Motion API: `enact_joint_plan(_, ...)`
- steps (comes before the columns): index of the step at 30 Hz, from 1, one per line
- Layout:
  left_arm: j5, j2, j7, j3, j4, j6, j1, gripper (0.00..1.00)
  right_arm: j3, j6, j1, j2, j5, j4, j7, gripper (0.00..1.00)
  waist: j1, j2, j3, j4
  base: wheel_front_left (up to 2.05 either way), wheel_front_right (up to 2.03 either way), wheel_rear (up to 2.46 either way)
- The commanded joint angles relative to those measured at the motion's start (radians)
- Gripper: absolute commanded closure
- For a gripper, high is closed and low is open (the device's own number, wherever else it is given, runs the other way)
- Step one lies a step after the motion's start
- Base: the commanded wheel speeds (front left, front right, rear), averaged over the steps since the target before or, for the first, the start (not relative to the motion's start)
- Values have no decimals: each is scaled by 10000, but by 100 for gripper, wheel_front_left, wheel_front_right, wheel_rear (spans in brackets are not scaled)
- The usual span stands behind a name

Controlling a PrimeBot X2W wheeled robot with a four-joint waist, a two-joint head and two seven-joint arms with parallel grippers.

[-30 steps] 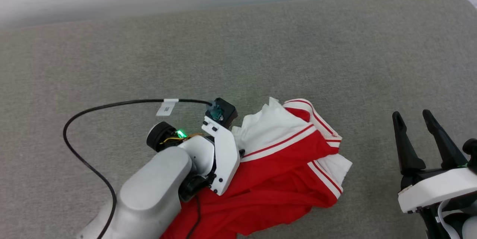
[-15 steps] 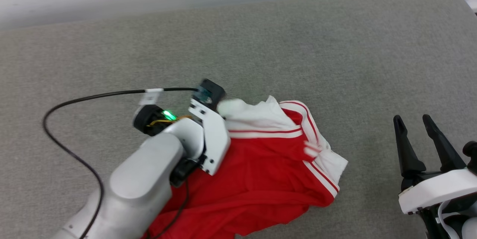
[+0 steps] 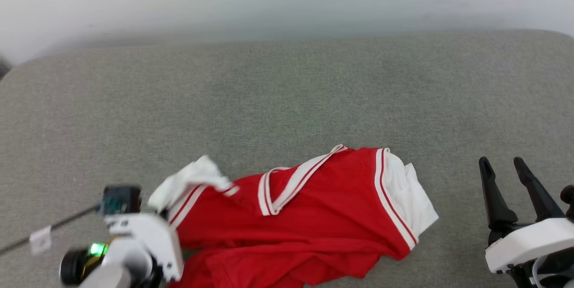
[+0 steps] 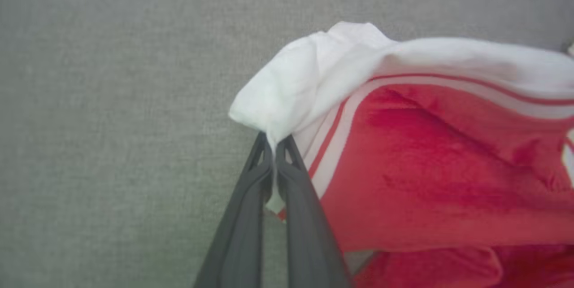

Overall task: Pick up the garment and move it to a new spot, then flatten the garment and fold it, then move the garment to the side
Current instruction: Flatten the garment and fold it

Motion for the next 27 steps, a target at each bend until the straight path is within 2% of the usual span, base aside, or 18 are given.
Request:
enact_joint_plan(1, -263, 88, -132, 219, -158, 267, 719, 100, -42, -3, 138, 47, -76, -38, 26, 0, 0, 0, -134, 107, 0, 0, 0)
enact_joint_plan(4, -694, 13, -352, 504, -438, 590, 1729, 100, -103, -3, 239, 59, -90, -65, 55, 0, 0, 0, -220, 142, 0, 0, 0)
enact_joint_plan(5, -779, 9, -412, 546, -445, 634, 1993, 82, -159, -3, 281, 65, -119, -78, 47, 0, 0, 0, -269, 150, 0, 0, 0)
enact_joint_plan(6, -863, -31, -468, 579, -471, 618, 2181, 31, -196, -1, 311, 68, -122, -111, 28, 0, 0, 0, -300, 153, 0, 0, 0)
enact_joint_plan(7, -916, -100, -576, 599, -525, 582, 2306, 0, -218, -1, 343, 77, -128, -124, 30, 0, 0, 0, -359, 164, 0, 0, 0)
enact_joint_plan(21, 802, -6, -3781, 611, -1725, 461, 1996, 0, -251, -1, 1013, 125, -250, -436, 589, 0, 0, 0, -1482, 32, 0, 0, 0)
enact_joint_plan(27, 1218, -207, -4386, 588, -2183, 573, 1879, 0, -385, -1, 1171, 194, -107, -282, 1091, 0, 0, 0, -1494, 42, 0, 0, 0)
